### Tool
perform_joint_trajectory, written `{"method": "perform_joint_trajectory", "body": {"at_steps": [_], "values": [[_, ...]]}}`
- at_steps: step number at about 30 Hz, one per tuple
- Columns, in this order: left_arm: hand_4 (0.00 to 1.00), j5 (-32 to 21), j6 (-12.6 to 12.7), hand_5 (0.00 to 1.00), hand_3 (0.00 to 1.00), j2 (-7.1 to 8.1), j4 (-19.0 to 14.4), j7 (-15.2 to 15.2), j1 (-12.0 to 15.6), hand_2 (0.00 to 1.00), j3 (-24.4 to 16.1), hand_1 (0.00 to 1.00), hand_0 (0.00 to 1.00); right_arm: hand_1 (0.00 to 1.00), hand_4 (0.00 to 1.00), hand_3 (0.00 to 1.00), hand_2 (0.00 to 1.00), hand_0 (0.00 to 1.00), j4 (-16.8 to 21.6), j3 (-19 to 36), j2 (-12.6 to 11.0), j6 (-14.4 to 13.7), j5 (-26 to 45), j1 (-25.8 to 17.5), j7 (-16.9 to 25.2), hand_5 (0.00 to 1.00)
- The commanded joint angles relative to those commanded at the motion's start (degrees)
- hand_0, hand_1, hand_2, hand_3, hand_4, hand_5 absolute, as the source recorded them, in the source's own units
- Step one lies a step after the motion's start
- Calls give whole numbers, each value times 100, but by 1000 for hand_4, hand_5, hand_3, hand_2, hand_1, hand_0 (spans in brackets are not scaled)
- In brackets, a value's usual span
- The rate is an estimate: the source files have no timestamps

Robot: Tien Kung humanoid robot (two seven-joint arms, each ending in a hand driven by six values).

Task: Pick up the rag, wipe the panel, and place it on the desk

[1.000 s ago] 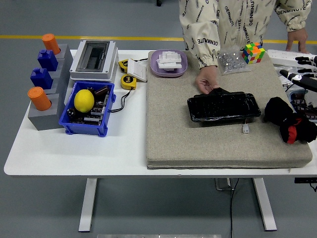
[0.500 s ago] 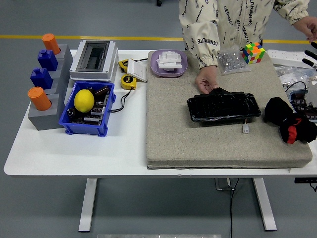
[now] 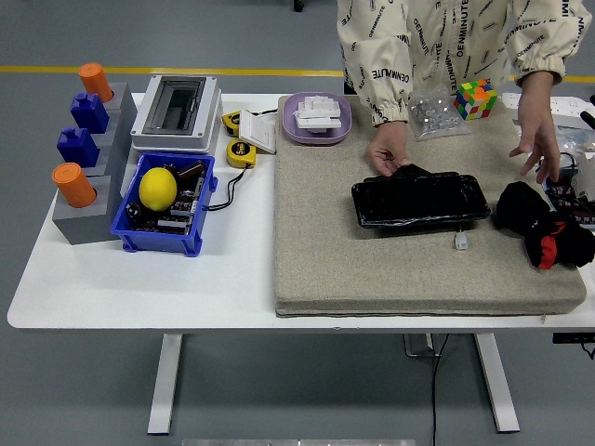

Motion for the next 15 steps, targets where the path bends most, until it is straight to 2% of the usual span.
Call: {"method": "perform_joint_trajectory", "body": {"at_steps": [15], "values": [[628,-22,-4,438,562,56,4,-3,-11,654,163,640,610,784,998,876,860,827,7,60,-86,46,182,-55,-38,725]]}}
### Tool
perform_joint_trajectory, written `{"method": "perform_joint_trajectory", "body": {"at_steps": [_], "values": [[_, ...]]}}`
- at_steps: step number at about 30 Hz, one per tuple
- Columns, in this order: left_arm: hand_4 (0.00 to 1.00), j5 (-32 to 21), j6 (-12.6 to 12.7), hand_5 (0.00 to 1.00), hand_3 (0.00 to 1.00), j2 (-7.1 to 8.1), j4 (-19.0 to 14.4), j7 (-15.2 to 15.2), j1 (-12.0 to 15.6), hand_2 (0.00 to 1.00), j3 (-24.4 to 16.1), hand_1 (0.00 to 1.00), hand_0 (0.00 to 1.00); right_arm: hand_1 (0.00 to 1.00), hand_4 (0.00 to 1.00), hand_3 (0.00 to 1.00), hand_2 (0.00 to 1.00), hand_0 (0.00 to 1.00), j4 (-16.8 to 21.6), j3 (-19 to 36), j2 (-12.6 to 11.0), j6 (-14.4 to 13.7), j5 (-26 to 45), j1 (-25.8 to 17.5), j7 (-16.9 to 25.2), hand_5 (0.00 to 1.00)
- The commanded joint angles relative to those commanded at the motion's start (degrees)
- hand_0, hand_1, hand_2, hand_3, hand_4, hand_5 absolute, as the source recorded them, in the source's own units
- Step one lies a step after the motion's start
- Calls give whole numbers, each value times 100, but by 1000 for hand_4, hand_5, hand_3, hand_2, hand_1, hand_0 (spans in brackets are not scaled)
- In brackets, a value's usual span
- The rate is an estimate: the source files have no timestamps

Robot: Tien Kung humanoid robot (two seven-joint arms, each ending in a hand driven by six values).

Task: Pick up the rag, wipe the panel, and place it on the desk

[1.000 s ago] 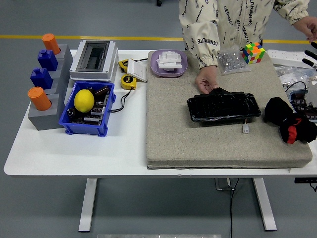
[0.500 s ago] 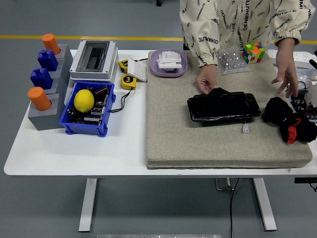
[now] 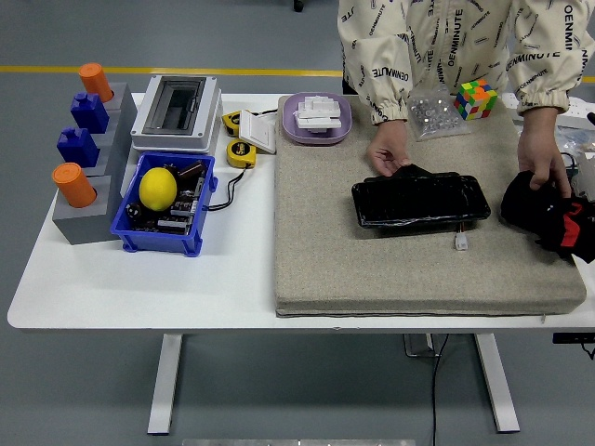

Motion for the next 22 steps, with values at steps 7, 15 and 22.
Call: {"method": "perform_joint_trajectory", "body": {"at_steps": [7,15,22], "values": [[628,10,0,438,561,-3,-11,-3,-15,653,-13,640,609,785,998,875,858,827,10,53,-6,34,91,-5,6,722],[628,-6,-2,439,561,-21,1,2,-7,654,5,640,610,784,998,874,856,829,37,177,-21,75,238,-12,15,722],[628,-3,-2,439,562,-9,0,1,-13,654,29,640,609,784,998,871,856,829,50,232,-20,117,354,-30,18,721]]}}
